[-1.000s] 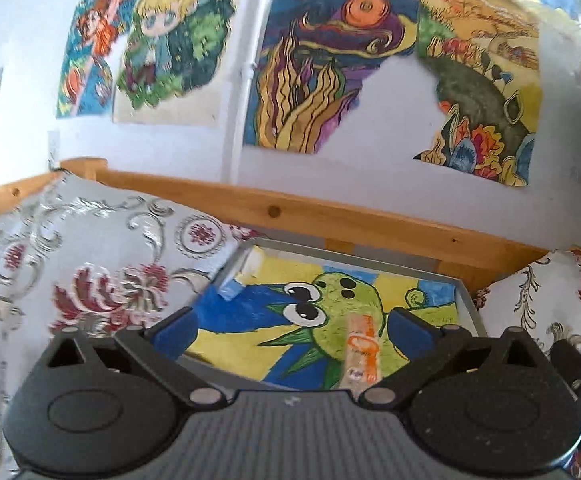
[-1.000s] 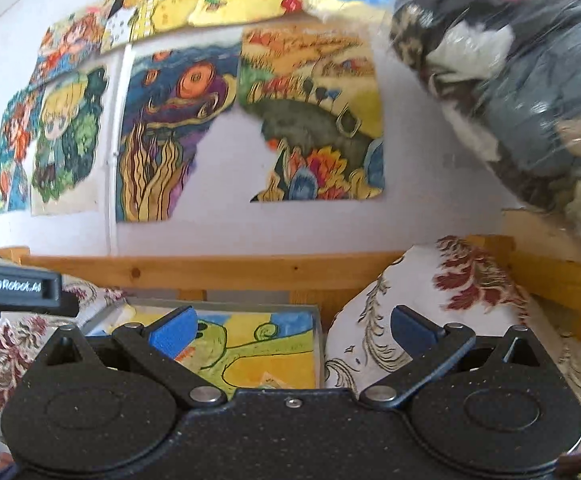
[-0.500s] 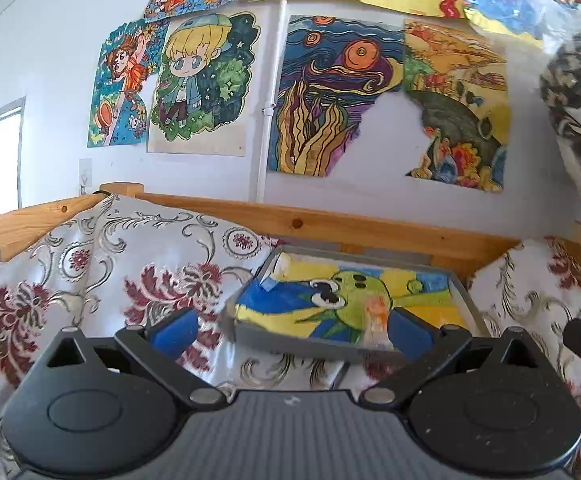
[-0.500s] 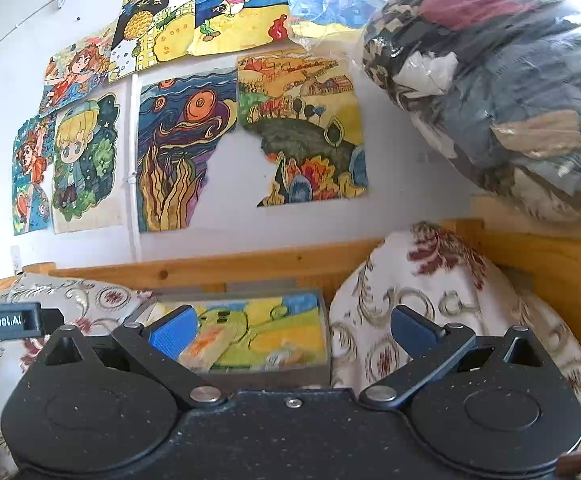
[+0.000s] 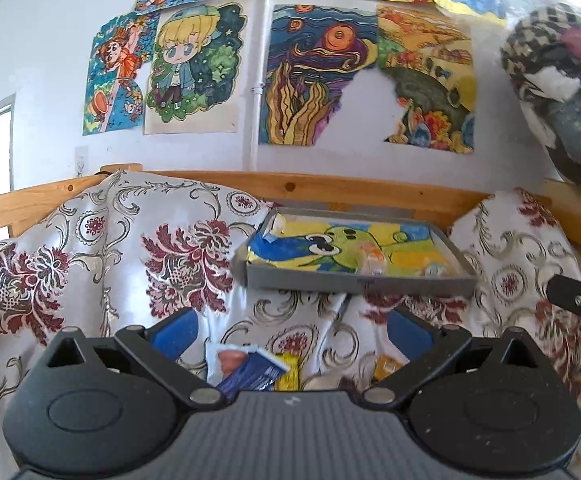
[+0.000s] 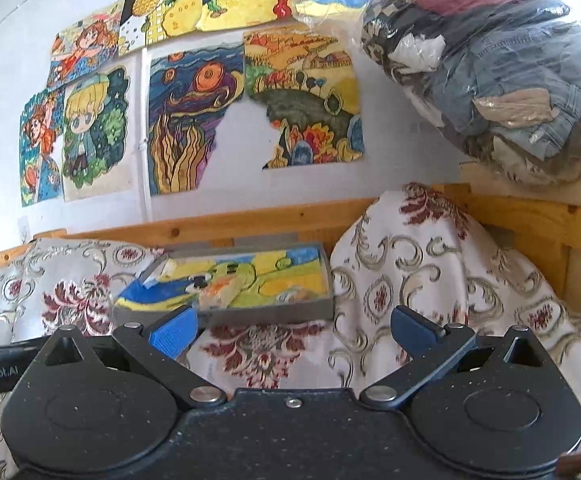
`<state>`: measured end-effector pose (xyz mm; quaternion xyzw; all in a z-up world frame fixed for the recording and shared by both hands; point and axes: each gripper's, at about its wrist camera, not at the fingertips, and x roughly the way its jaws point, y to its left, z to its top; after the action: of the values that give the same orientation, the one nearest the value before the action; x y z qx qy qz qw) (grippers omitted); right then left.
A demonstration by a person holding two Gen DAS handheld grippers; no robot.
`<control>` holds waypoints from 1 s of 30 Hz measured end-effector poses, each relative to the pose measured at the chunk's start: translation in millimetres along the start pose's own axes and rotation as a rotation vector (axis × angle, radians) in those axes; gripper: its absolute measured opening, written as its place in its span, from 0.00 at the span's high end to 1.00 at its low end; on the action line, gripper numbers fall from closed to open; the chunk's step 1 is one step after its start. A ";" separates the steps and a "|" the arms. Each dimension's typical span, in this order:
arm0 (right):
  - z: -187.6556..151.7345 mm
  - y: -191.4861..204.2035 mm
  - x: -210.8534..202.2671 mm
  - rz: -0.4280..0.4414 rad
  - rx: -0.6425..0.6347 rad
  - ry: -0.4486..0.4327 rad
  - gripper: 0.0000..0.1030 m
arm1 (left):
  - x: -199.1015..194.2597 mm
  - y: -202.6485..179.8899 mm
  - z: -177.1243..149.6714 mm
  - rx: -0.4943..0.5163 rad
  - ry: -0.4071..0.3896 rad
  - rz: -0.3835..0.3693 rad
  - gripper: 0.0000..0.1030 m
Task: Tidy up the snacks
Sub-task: 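Drop the biscuit pack into the grey tray with the left tool while the right tool drops the cake bag, then move both tools back over the remaining snacks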
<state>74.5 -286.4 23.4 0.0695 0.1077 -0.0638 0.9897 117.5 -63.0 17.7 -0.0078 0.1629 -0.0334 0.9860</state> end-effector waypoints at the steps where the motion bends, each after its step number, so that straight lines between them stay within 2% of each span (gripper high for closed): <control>1: -2.5 1.6 -2.2 0.002 0.001 0.011 0.01 | -1.9 1.5 -2.7 0.005 0.004 -0.005 0.01; 15: -36.1 48.8 -12.2 0.080 -0.075 0.185 0.01 | -7.9 48.4 -34.4 0.049 0.144 -0.038 0.01; 21: -46.2 69.8 1.0 0.092 -0.123 0.230 0.01 | 8.8 69.0 -38.5 0.018 0.239 -0.044 0.01; 26: -55.2 86.8 20.9 0.093 -0.172 0.249 0.01 | 29.7 83.6 -40.0 0.068 0.277 -0.037 0.01; 30: -63.8 97.1 38.4 0.123 -0.186 0.283 0.01 | 49.2 95.8 -35.8 0.085 0.289 -0.089 0.01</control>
<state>112.4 -185.6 -34.8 -0.0076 0.2470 0.0175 0.9688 158.5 29.0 -34.4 0.0317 0.3012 -0.0849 0.9492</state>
